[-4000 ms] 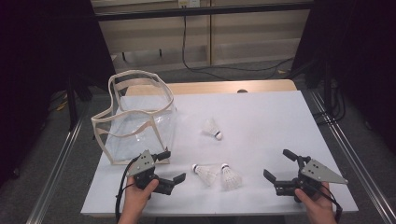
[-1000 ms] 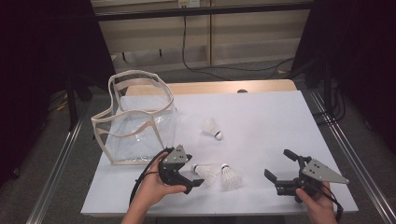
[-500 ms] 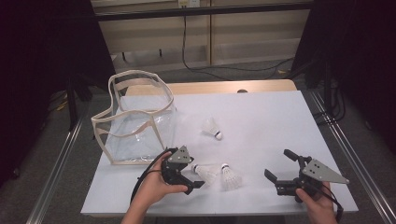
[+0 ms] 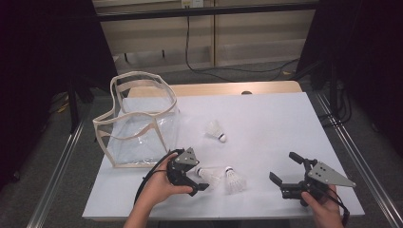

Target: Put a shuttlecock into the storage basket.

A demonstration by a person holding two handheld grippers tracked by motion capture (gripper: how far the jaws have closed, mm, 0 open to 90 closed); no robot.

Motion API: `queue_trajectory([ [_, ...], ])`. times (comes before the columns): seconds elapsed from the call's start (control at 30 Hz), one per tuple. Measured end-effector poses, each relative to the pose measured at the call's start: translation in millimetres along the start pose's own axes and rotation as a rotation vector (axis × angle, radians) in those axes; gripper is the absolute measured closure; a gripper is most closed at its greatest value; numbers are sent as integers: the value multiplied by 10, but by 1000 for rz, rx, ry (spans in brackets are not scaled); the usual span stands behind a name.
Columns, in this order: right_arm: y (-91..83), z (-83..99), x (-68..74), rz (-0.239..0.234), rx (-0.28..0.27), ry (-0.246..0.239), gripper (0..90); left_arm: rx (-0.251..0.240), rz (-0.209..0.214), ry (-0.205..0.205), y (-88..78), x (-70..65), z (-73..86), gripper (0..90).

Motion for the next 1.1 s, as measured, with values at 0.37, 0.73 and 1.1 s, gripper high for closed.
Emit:
queue_trajectory([
  [0.37,-2,0,-3,0,-1,2,3,35,31,12,49,45,-7,145],
  [0.73,-1,2,-7,1,2,4,3,43,52,22,73,129,21,161],
  [1.1,5,6,-8,-2,4,7,3,90,58,30,80,130,52,328],
])
Point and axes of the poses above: each handheld gripper's, and its own axes: y roughly forward along the jaws, z roughly out of its underside, x roughly to its left, the point moved 2 cm from there along y, roughly forward along the jaws, and after that the axes turned 11 degrees about z, right-handed, at the moved point
